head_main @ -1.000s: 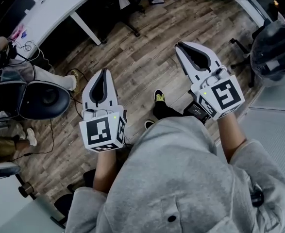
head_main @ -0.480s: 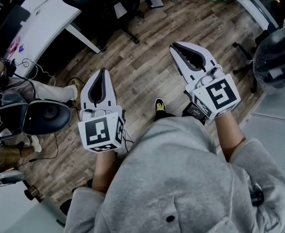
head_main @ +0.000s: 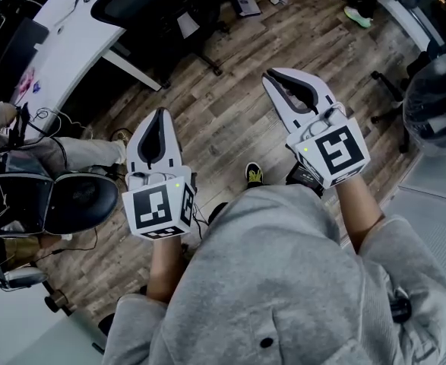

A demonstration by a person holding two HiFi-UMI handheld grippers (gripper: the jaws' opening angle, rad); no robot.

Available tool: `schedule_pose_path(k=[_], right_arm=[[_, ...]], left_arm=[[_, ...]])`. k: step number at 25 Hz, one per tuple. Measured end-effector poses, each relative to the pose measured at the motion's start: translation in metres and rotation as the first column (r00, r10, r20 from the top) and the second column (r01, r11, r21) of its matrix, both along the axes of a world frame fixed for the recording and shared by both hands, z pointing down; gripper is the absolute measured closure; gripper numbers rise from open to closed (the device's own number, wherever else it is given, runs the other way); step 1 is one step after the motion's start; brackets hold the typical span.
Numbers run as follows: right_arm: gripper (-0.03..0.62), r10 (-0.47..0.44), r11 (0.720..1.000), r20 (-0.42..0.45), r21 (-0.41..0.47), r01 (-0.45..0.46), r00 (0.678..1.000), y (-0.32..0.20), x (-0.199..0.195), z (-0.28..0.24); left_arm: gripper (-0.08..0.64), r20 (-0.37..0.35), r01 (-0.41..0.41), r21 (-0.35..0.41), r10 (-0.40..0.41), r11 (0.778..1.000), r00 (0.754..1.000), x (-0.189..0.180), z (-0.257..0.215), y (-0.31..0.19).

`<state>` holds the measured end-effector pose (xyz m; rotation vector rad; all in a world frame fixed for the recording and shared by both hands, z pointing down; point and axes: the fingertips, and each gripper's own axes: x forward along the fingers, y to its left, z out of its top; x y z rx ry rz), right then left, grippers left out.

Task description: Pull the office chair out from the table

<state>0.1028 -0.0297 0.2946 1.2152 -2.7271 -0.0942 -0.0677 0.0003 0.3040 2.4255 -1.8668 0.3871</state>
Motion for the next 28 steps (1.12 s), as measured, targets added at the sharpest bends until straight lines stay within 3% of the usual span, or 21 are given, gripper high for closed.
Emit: schedule_pose_path(k=[28], right_arm=[[0.546,-0.015,1.000,0.010,0.008,0.015,1.000,-0.020,-0.003,0.007]], left_arm=[[0.547,0.016,0.002,0.012,-0.002,1.000,1.000,0.009,-0.001,-0.022]])
